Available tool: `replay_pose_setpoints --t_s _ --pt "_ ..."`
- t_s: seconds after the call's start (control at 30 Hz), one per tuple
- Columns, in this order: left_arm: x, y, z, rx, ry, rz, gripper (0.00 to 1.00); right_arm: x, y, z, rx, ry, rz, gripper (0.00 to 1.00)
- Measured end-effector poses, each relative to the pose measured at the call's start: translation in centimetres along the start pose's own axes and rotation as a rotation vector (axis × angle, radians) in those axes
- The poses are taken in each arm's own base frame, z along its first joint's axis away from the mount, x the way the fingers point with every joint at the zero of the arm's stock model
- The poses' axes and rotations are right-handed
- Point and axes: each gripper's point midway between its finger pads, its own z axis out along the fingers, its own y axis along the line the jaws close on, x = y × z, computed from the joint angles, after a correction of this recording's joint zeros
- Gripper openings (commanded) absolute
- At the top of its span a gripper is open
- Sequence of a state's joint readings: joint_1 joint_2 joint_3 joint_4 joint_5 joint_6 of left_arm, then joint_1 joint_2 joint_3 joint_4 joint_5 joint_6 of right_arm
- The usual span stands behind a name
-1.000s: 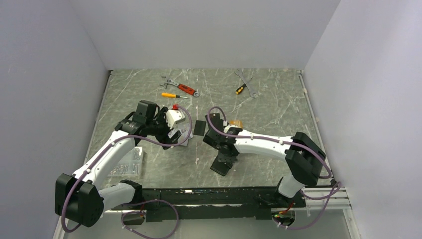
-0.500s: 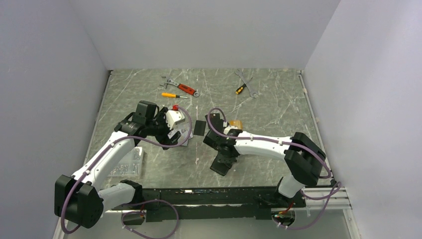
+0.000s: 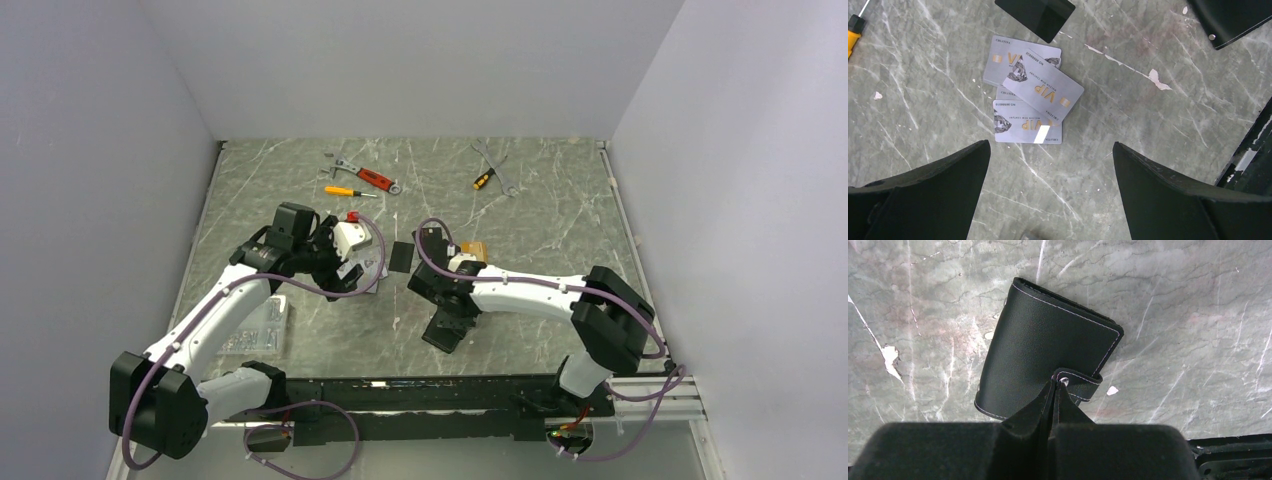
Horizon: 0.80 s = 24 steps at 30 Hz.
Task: Put the credit cards into the card holder
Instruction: Close the card holder at the center of the board.
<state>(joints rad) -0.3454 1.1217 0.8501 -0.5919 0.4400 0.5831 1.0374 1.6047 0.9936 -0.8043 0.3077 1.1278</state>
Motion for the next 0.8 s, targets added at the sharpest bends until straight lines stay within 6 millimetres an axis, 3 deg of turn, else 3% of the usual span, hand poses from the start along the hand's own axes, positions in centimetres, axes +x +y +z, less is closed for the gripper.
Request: replay_pose_setpoints --t_s 0.8 --pt "0.27 -0.2 -0.05 0.001 0.001 0.004 0.99 0.11 0.39 0.0 -0.001 0.002 -0.019 0.0"
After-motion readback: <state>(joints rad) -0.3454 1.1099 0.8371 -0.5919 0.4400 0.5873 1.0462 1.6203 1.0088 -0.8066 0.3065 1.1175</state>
